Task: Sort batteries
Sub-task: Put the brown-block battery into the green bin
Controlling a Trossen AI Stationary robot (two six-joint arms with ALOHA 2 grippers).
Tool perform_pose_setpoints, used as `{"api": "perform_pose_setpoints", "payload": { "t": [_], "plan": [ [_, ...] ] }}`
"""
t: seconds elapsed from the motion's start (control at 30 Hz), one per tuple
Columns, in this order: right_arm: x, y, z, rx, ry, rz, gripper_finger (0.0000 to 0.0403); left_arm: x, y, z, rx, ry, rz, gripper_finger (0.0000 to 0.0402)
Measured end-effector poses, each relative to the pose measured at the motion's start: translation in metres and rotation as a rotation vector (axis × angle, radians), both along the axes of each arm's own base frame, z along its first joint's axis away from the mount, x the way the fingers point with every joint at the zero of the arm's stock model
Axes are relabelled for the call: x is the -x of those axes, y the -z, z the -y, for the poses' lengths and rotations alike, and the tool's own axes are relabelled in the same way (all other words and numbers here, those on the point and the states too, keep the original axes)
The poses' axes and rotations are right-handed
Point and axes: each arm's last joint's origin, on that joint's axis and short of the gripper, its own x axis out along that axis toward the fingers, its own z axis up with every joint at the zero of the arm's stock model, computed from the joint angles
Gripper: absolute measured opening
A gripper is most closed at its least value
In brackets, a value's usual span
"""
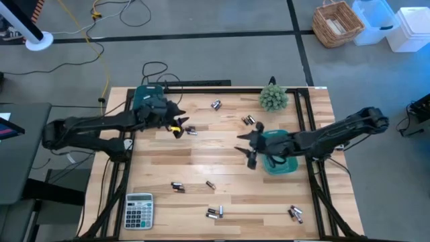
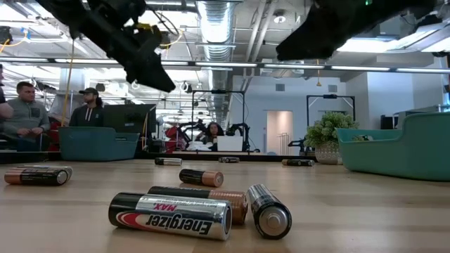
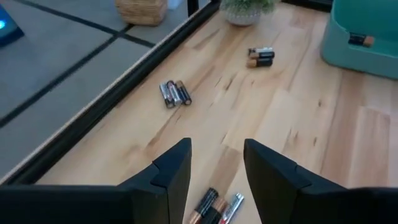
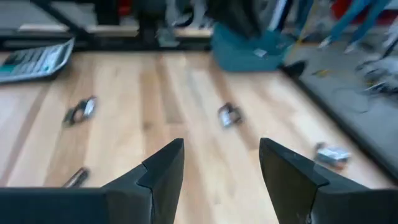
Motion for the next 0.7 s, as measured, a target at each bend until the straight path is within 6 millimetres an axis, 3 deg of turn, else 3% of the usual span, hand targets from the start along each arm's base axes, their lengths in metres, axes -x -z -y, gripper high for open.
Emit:
{"api": "perform_pose_setpoints", "payload": {
  "t": [0.23,0.57,0.7],
  "plan": [
    [-0.041,0.017,-0.018,-0.046,-0.106,-0.104,0.0224,0.010,-0.008,0.031,-0.054,0.031,0.061,0.0141],
    [-0.095,0.037,-0.061,-0.149,-0.282,-0.188,0.0224,0.038,0.021,0.060,0.032,0.064,0.118,0.0141],
    [-0.114,0.052,-0.082,-0.186,-0.288,-0.239,0.0224,0.047,0.020,0.067,0.016,0.069,0.172,0.0141]
  ]
}}
